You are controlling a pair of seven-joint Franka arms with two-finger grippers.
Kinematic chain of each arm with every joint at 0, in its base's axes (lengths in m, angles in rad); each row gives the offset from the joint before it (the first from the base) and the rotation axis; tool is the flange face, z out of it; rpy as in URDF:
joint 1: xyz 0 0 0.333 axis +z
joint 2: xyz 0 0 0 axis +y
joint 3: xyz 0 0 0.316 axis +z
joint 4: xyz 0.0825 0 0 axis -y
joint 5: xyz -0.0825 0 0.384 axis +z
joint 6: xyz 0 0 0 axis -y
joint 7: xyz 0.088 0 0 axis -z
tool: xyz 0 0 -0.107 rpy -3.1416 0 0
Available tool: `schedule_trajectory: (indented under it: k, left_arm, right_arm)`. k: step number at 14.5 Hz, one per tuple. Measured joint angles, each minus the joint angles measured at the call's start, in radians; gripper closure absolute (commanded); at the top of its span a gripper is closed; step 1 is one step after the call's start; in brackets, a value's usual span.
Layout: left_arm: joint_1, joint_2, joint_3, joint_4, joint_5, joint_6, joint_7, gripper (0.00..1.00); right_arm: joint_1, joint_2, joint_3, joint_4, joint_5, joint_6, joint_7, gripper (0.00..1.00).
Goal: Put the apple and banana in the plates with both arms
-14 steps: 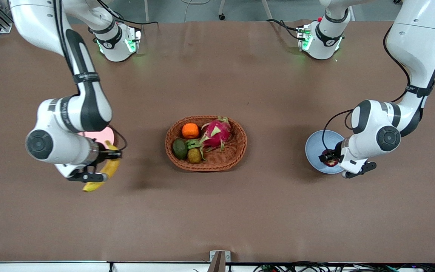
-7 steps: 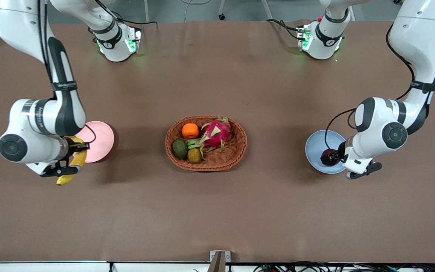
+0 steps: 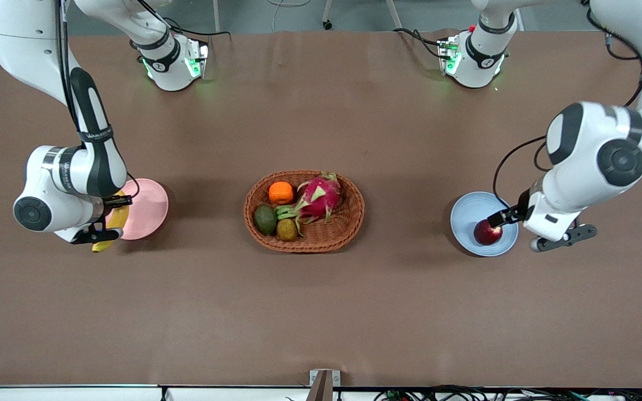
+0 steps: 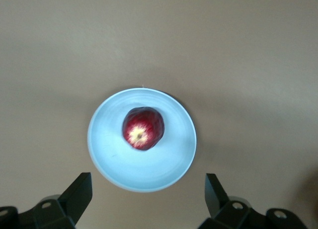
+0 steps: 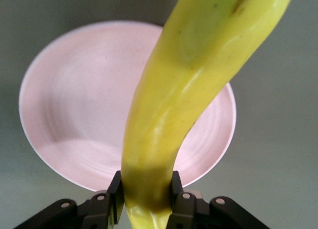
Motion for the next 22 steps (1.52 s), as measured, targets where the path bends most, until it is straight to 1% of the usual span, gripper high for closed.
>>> schedule_trajectory:
  k: [5, 7, 8, 9, 10, 11, 13, 14, 16, 17, 18, 19, 22]
  left_arm:
    - [0.021, -0.083, 0.013, 0.178, 0.0, -0.197, 0.194, 0.0]
    - [0.033, -0.105, 0.013, 0.249, 0.0, -0.29, 0.229, 0.0]
    - [0.033, -0.11, 0.012, 0.287, 0.0, -0.332, 0.239, 0.0]
    - [0.033, -0.114, 0.009, 0.32, 0.0, -0.379, 0.245, 0.0]
    - [0.033, -0.117, 0.005, 0.344, 0.0, -0.421, 0.249, 0.0]
    - [0.032, -0.121, 0.002, 0.359, 0.0, -0.448, 0.253, 0.0]
    - [0.021, -0.146, 0.006, 0.373, -0.014, -0.468, 0.272, 0.0]
    - [-0.005, -0.168, 0.032, 0.37, -0.025, -0.483, 0.285, 0.0]
    - [-0.104, -0.214, 0.147, 0.344, -0.065, -0.503, 0.309, 0.0]
    - [-0.149, -0.236, 0.209, 0.319, -0.091, -0.507, 0.327, 0.0]
    - [-0.18, -0.256, 0.258, 0.291, -0.11, -0.507, 0.343, 0.0]
    - [-0.194, -0.271, 0.283, 0.268, -0.118, -0.507, 0.354, 0.0]
    - [-0.201, -0.294, 0.291, 0.234, -0.122, -0.507, 0.359, 0.0]
  right_arm:
    - [0.002, 0.0, 0.005, -0.024, -0.001, 0.002, 0.0, 0.61]
    - [0.004, 0.0, 0.008, -0.035, -0.002, 0.012, 0.0, 0.55]
    - [0.005, 0.0, 0.01, -0.043, -0.001, 0.02, 0.0, 0.46]
    - [0.005, 0.0, 0.011, -0.051, -0.001, 0.026, 0.0, 0.32]
    - [0.005, 0.0, 0.012, -0.055, -0.001, 0.028, 0.001, 0.02]
    - [0.005, 0.0, 0.012, -0.057, -0.001, 0.028, 0.001, 0.0]
    - [0.005, 0.0, 0.012, -0.059, -0.001, 0.027, 0.001, 0.0]
    - [0.005, -0.001, 0.012, -0.057, -0.001, 0.027, 0.001, 0.0]
    - [0.004, -0.019, 0.011, -0.036, -0.001, 0.019, 0.003, 0.0]
    - [0.004, -0.036, 0.008, -0.012, -0.001, 0.013, 0.003, 0.0]
    - [0.004, -0.059, 0.005, 0.02, 0.0, 0.003, 0.003, 0.0]
    - [0.003, -0.081, 0.003, 0.057, 0.0, -0.021, 0.003, 0.0]
    - [-0.005, -0.129, -0.011, 0.22, -0.001, -0.176, 0.004, 0.0]
